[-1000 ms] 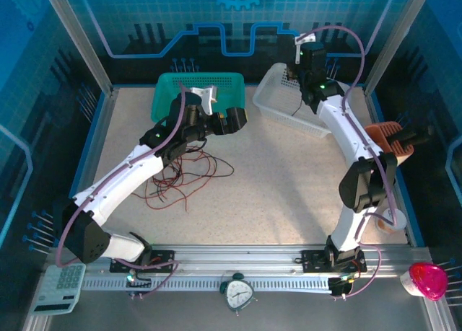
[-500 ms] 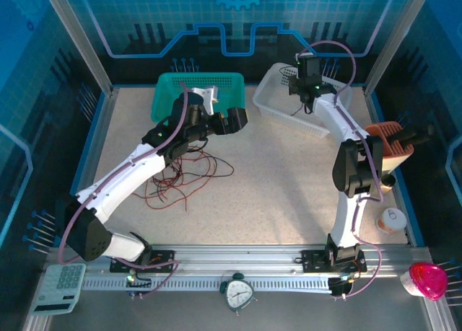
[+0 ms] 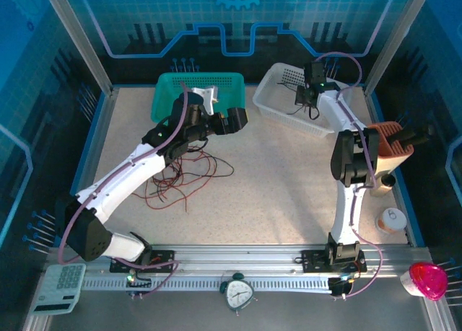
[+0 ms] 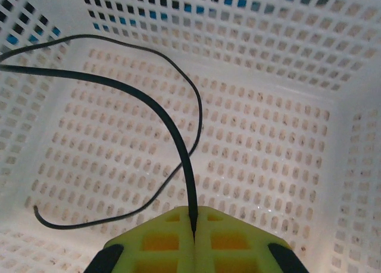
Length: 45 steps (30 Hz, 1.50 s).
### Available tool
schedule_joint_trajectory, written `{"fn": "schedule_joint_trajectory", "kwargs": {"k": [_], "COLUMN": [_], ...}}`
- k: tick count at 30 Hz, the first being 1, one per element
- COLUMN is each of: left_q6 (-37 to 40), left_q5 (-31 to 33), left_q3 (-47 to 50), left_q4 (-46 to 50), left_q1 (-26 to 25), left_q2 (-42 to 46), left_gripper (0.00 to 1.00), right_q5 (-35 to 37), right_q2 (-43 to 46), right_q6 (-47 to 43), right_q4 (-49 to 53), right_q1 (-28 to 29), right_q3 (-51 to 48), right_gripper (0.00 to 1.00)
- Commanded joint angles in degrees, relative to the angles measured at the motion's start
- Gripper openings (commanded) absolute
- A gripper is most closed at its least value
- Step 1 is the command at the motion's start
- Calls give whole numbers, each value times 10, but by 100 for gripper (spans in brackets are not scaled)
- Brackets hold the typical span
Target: Untangle the cables
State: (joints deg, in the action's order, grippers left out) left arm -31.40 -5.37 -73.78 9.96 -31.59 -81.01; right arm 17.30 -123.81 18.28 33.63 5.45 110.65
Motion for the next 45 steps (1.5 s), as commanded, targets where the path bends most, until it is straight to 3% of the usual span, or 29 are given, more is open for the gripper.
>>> {"fn": "schedule_joint_trajectory", "kwargs": {"k": [1,14,15,18,23,30,35,41,45], "left_q6": [3,1,1,0,-3,-3,-3,-2,1], "left_q5": [11,13,13,14,14,15,16,19,23], "left_q3": [12,21,21,22,23,22,20,16,14], "left_q4": [-15,-18,-19,-20,-23,-24,-24,-21,-16], "left_q1": [-6,-7,-8,-8,-13,-19,-21,-26,-27], "left_q2": [17,30,32,34,33,35,34,36,39], "left_gripper": [99,99,99,99,99,99,99,99,99], "right_q5": [3,2,1,1,9,7,34,95,94], "right_q2": [-24,-39,-34,-9,39,124,182,188,161], "right_q6": [33,69,68,64,63,53,17,-79,-153], "right_q4": [62,121,116,98,69,9,-41,-82,-101], "right_q1": [-16,-49,-50,-50,-49,-37,16,81,94], "right_q3": [38,33,25,-3,-50,-121,-147,-75,0], "right_gripper": [0,1,9,47,75,80,81,94,93]}}
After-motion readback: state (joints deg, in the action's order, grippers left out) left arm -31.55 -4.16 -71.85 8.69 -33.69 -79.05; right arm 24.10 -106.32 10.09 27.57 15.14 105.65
